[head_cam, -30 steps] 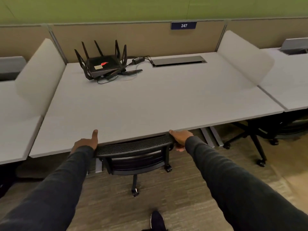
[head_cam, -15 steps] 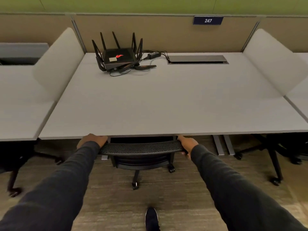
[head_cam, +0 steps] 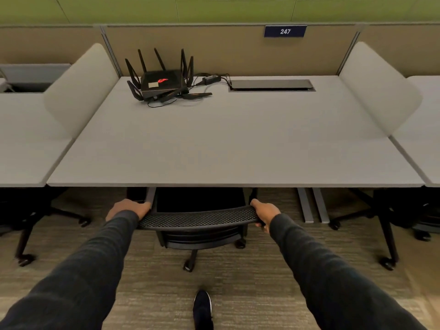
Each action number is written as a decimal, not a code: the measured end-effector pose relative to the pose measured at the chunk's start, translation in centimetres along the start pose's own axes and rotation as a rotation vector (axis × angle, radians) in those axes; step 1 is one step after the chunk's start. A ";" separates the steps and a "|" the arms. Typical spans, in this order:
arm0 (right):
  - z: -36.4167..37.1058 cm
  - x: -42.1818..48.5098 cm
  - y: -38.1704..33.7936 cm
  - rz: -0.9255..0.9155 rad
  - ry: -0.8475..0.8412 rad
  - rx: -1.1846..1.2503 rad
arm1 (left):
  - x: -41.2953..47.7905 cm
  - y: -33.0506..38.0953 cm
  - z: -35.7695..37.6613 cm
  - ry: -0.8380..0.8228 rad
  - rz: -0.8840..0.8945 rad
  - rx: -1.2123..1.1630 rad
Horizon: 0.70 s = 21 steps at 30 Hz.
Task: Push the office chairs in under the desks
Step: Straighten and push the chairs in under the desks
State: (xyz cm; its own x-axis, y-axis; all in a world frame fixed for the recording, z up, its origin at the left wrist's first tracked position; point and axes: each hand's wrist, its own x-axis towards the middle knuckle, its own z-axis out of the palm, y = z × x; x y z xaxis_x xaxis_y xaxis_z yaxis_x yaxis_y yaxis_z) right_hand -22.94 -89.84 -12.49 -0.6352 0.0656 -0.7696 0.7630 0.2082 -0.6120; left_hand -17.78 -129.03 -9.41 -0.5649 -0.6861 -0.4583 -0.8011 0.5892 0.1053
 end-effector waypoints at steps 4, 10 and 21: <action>-4.1 -0.2 0.8 0.016 -0.026 -0.016 | -3.4 1.6 1.9 -0.005 -0.010 -0.015; -9.3 -0.2 2.6 0.010 -0.019 0.006 | -6.7 4.3 4.0 -0.038 -0.010 -0.038; -14.8 0.9 1.3 0.008 0.044 -0.037 | -8.1 9.5 5.9 0.004 0.057 -0.108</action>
State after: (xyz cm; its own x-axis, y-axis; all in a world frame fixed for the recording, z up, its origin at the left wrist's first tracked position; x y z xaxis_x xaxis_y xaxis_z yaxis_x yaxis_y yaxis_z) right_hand -24.35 -75.08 -11.30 -0.6346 0.1102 -0.7650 0.7635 0.2430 -0.5983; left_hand -19.64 -115.37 -9.94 -0.6109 -0.6545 -0.4455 -0.7841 0.5779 0.2261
